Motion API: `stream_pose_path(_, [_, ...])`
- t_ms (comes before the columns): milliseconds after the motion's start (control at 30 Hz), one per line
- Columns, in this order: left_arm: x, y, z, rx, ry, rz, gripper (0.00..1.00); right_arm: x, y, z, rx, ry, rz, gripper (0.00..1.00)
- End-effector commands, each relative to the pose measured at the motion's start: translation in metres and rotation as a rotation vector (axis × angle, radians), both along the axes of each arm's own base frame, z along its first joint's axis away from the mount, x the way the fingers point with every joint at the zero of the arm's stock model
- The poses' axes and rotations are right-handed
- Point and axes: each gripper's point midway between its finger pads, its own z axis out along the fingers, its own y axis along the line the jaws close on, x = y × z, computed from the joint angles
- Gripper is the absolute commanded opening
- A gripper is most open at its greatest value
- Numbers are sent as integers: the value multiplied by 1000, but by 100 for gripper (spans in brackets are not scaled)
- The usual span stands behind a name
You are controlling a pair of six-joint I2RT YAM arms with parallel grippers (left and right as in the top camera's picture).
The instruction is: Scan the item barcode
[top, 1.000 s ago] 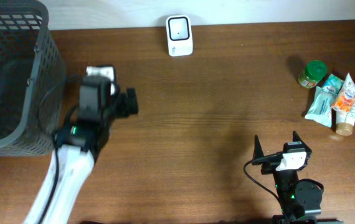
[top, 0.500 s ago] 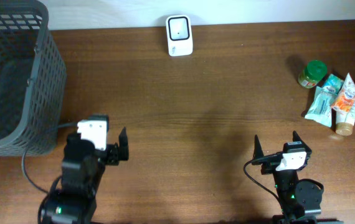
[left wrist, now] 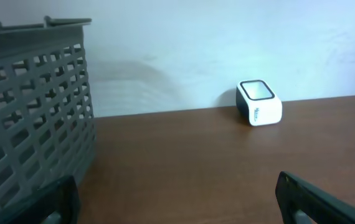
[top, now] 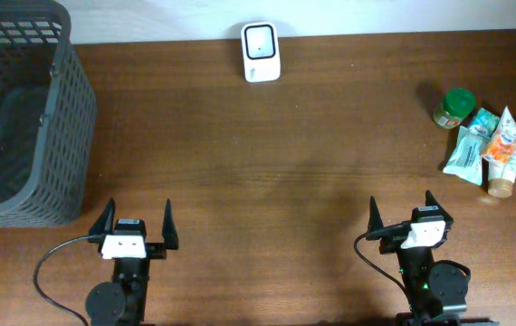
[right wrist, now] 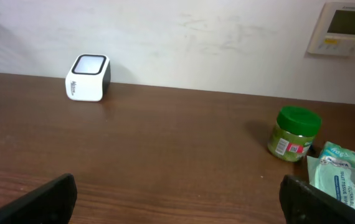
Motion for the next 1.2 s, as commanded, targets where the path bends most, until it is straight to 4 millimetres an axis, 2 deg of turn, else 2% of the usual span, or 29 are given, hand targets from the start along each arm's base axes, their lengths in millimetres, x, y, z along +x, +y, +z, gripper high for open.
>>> stream_pose_path(0, [-1, -3, -2, 15, -31, -24, 99, 0, -1, -3, -7, 4, -4, 99])
stream_pose_path(100, [0, 1, -4, 14, -21, 3, 99, 0, -1, -3, -7, 4, -4, 99])
stream_pose_path(200, [-1, 19, -31, -94, 85, 111, 99, 0, -1, -3, -7, 4, -4, 99])
stream_pose_path(433, [-1, 23, -31, -124, 85, 125, 99, 0, -1, -3, -7, 4, -4, 99])
stream_pose_path(533, [-1, 17, -32, -55, 94, 88, 99, 0, -1, -3, -7, 4, -4, 99])
stream_pose_path(1167, [-1, 13, -32, -57, 95, 63, 99, 0, -1, -3, -7, 4, -4, 99])
